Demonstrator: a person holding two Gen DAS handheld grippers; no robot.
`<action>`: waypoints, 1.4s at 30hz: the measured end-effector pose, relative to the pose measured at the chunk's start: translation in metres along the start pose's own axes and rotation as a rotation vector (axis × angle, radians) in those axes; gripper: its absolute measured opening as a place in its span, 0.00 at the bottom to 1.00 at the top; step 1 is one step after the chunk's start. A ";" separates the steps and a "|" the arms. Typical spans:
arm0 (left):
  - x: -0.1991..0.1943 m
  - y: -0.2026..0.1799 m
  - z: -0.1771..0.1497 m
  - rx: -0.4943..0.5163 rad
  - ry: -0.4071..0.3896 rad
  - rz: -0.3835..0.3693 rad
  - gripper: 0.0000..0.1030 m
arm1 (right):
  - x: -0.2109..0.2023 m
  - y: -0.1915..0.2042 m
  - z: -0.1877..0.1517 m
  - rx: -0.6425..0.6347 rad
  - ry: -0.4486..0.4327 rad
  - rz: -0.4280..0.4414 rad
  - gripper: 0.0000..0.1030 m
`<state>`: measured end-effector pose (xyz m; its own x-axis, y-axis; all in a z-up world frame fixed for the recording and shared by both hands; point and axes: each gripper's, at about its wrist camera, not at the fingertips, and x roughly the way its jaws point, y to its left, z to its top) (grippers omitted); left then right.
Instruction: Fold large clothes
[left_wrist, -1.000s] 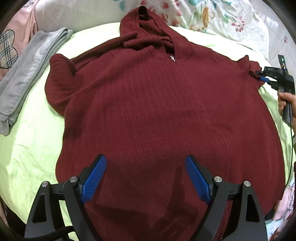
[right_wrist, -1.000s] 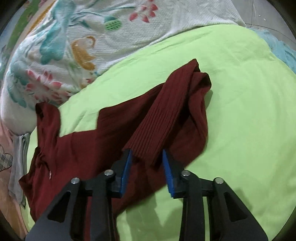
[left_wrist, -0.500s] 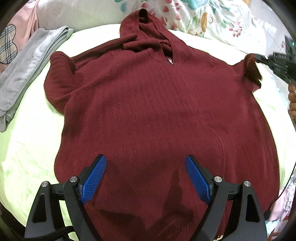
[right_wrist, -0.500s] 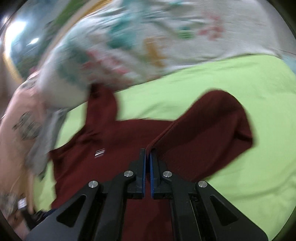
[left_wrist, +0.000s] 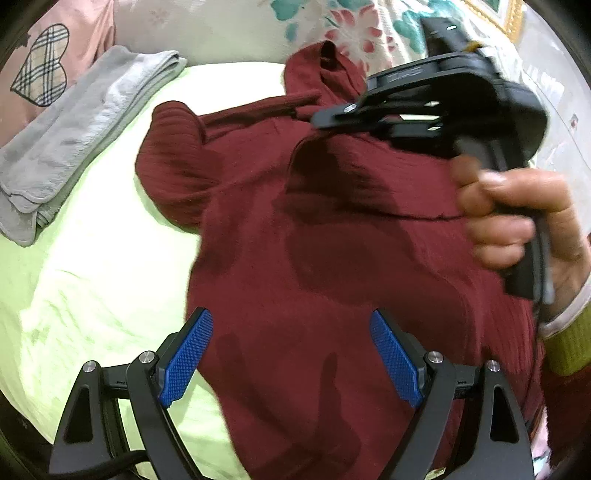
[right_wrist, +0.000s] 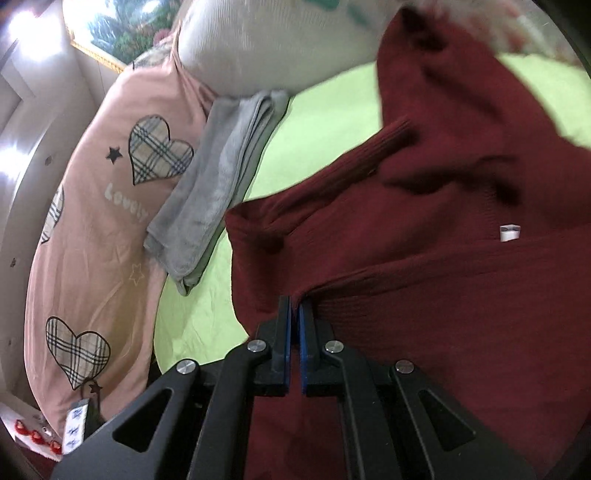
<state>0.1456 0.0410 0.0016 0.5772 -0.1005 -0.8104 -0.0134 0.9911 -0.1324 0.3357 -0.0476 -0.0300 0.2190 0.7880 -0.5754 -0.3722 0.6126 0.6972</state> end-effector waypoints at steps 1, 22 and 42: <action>0.000 0.002 0.002 -0.004 -0.002 0.003 0.85 | 0.008 -0.001 0.000 0.012 0.007 0.017 0.04; 0.125 0.027 0.121 -0.028 0.128 -0.066 0.77 | -0.166 -0.084 -0.076 0.251 -0.327 -0.152 0.30; 0.099 0.050 0.131 -0.040 -0.025 -0.022 0.02 | -0.228 -0.195 -0.046 0.338 -0.367 -0.539 0.47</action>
<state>0.3089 0.0917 -0.0103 0.5981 -0.1198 -0.7924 -0.0324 0.9843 -0.1733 0.3168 -0.3491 -0.0545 0.6033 0.3054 -0.7368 0.1582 0.8596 0.4858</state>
